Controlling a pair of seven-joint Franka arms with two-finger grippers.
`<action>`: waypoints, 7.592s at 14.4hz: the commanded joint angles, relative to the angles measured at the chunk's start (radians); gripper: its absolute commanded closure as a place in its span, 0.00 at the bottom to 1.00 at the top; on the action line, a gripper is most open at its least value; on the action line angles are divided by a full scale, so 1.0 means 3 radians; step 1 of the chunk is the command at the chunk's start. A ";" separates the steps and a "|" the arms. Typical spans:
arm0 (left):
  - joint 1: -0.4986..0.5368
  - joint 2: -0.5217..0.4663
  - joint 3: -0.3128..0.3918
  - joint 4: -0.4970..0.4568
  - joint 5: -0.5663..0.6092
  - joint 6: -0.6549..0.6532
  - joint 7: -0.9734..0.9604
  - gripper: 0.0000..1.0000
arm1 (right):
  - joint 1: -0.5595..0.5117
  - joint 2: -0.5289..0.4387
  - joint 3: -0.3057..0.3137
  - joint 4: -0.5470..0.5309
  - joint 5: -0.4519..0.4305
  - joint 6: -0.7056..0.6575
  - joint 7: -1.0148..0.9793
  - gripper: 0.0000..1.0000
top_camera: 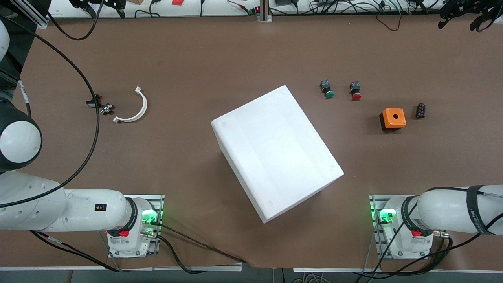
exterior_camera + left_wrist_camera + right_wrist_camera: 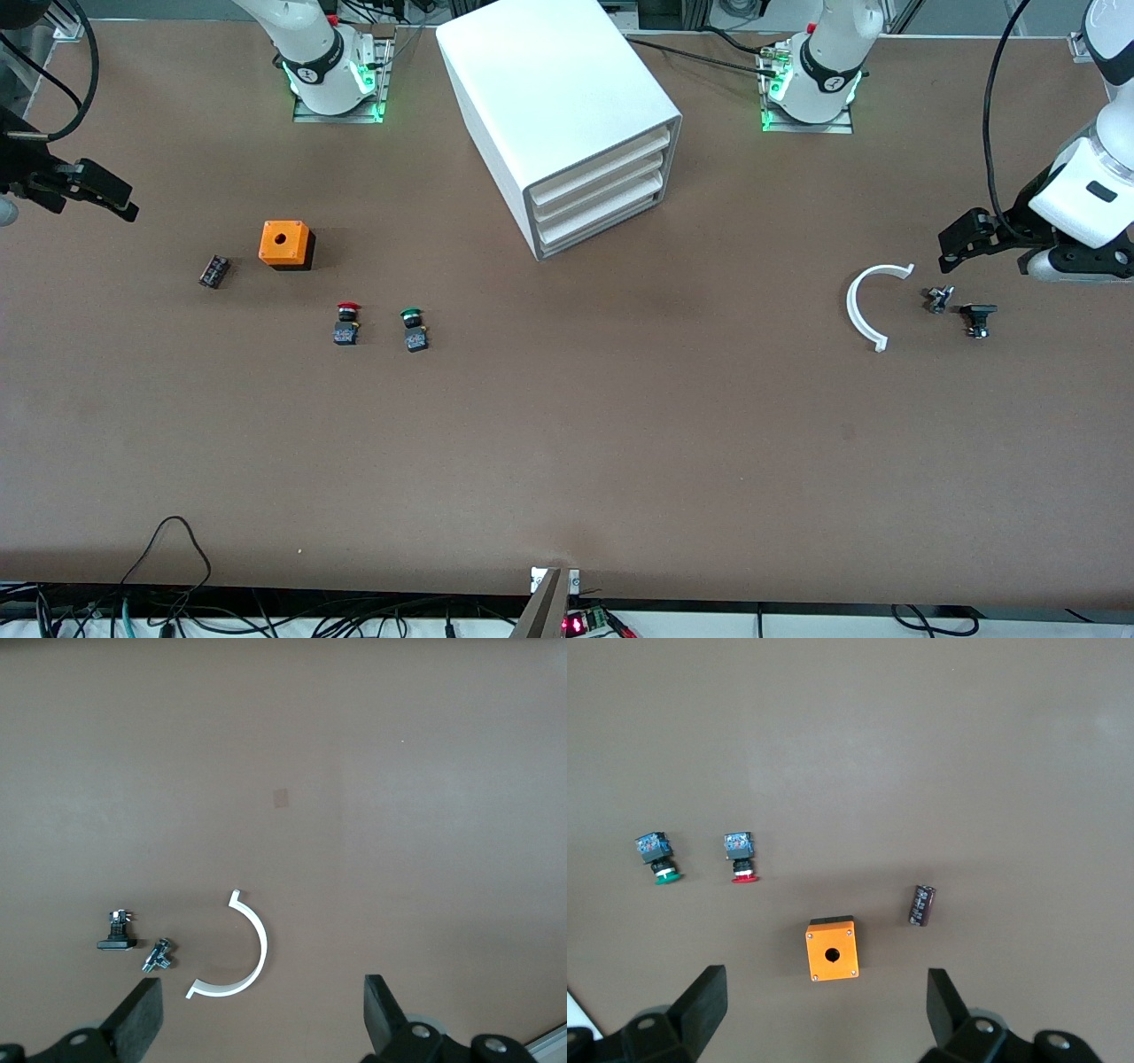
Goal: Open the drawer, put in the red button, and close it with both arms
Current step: 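Move the left gripper from rest toward the white cabinet's top drawer, then pull the drawer open with the left gripper while the right gripper reaches the button, then grasp the red push-button with the right gripper while the left gripper withdraws, then lift the red push-button with the right gripper, then carry the red push-button into the open drawer with the right gripper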
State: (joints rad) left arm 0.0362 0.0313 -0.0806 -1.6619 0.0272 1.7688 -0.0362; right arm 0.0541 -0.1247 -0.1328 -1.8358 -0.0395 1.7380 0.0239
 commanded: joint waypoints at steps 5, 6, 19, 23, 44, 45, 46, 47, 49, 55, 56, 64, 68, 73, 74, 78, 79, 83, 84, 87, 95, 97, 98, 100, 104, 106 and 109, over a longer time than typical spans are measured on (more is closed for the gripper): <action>-0.0013 0.0085 -0.0002 0.0099 -0.0009 -0.0062 0.0075 0.00 | -0.0002 -0.0101 -0.0007 -0.0073 -0.0042 0.0015 -0.0182 0.00; -0.0013 0.0090 -0.0007 0.0094 -0.0009 -0.0062 0.0075 0.00 | -0.0002 -0.0101 -0.0007 -0.0068 -0.0042 0.0010 -0.0182 0.00; -0.0018 0.1413 -0.0473 -0.0293 -0.2106 -0.0154 0.0375 0.00 | 0.0024 0.0384 0.0008 0.0136 0.0009 -0.0102 -0.0223 0.00; -0.0085 0.1537 -0.0850 -0.0999 -0.3055 0.0081 0.1152 0.00 | 0.0055 0.0686 0.0018 0.0229 0.0014 -0.0097 -0.0279 0.00; 0.0032 0.1414 -0.0883 -0.1323 -0.3384 0.0540 0.1475 1.00 | 0.0740 0.2128 0.0079 -0.0001 0.0326 0.1513 0.0257 0.00; 0.0058 0.1414 -0.0851 -0.1241 -0.3358 0.0709 0.1476 1.00 | 0.0745 0.2169 0.0095 -0.0011 0.0326 0.1574 0.0258 0.00; 0.0058 0.1420 -0.0821 -0.1200 -0.3272 0.0807 0.1476 1.00 | 0.0745 0.2195 0.0110 -0.0062 0.0306 0.1666 0.0258 0.00; 0.0063 0.1414 -0.0820 -0.1164 -0.3231 0.0833 0.1435 0.57 | 0.0745 0.2195 0.0110 -0.0169 0.0300 0.1788 0.0248 0.00; 0.0150 0.1338 -0.0820 -0.1164 -0.3230 0.0843 0.1481 0.00 | 0.0745 0.2185 0.0141 -0.0363 0.0280 0.1998 0.0207 0.00; 0.0273 0.0894 -0.0601 -0.0725 -0.2154 0.0895 0.1471 0.00 | 0.0765 0.2098 0.0274 -0.0660 0.0254 0.2163 0.0181 0.00; 0.0318 0.0787 -0.0540 -0.0633 -0.1979 0.0905 0.1455 0.00 | 0.0765 0.2098 0.0274 -0.0666 0.0244 0.2163 0.0156 0.00; 0.0401 -0.0108 -0.0289 -0.0177 -0.0188 0.0165 0.1343 0.00 | 0.0720 0.2118 0.0253 -0.0630 0.0183 0.2203 0.0063 0.21; 0.0406 -0.0354 -0.0146 -0.0136 -0.0157 -0.0378 0.0456 0.00 | 0.0714 0.2123 0.0248 -0.0620 0.0193 0.2306 0.0333 0.39; 0.0355 -0.0401 -0.0140 -0.0111 0.0053 -0.0425 0.0284 0.00 | 0.0725 0.2134 0.0253 -0.0620 0.0167 0.2316 0.0386 0.61; 0.0360 -0.0401 -0.0135 -0.0080 0.0053 -0.0430 0.0284 0.00 | 0.0725 0.2134 0.0253 -0.0620 0.0167 0.2316 0.0386 0.64; 0.0355 -0.0396 -0.0130 -0.0075 0.0042 -0.0430 0.0289 0.00 | 0.0730 0.2098 0.0279 -0.0595 0.0167 0.2306 0.0381 0.68; 0.0355 -0.0396 -0.0130 -0.0075 0.0022 -0.0430 0.0294 0.00 | 0.0730 0.2088 0.0279 -0.0539 0.0167 0.2286 0.0340 0.69; 0.0355 -0.0391 -0.0125 -0.0075 0.0017 -0.0430 0.0289 0.00 | 0.0750 0.1940 0.0289 -0.0289 0.0152 0.2041 0.0299 0.69; 0.0355 -0.0391 -0.0125 -0.0075 0.0017 -0.0430 0.0289 0.00 | 0.0755 0.1929 0.0294 -0.0125 0.0167 0.1903 0.0294 0.69; 0.0355 -0.0391 -0.0120 -0.0080 0.0017 -0.0430 0.0294 0.00 | 0.0755 0.1929 0.0427 0.0376 0.0178 0.1535 0.0227 0.69; 0.0360 -0.0380 -0.0115 -0.0075 0.0017 -0.0430 0.0294 0.00 | 0.0770 0.1970 0.1096 0.1210 0.0443 0.1155 -0.0690 0.68; 0.0360 -0.0380 -0.0115 -0.0075 0.0017 -0.0430 0.0294 0.00 | 0.0892 0.2031 0.1148 0.1348 0.0433 0.1161 -0.1091 0.69; 0.0360 -0.0380 -0.0115 -0.0075 0.0017 -0.0430 0.0294 0.00 | 0.1010 0.2077 0.1148 0.1440 0.0403 0.1156 -0.1204 0.68; 0.0360 -0.0380 -0.0115 -0.0075 0.0017 -0.0430 0.0294 0.00 | 0.1204 0.2128 0.1138 0.1543 0.0367 0.1145 -0.1495 0.68; 0.0360 -0.0375 -0.0115 -0.0080 0.0017 -0.0430 0.0294 0.00 | 0.1486 0.2261 0.1138 0.1742 0.0316 0.1079 -0.2128 0.68; 0.0340 -0.0370 -0.0115 -0.0049 0.0017 -0.0430 0.0284 0.00 | 0.1583 0.2323 0.1118 0.1809 0.0311 0.1008 -0.2349 0.68; 0.0345 -0.0355 -0.0110 0.0012 0.0017 -0.0475 0.0305 0.00 | 0.1818 0.2486 0.1077 0.2079 0.0295 0.0803 -0.2498 0.67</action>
State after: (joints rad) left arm 0.1509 -0.0847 -0.1201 -1.6933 0.0105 1.6570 0.0619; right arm 0.5438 0.5629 0.2089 -1.3176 0.0644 2.0371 -0.6862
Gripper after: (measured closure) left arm 0.000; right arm 0.595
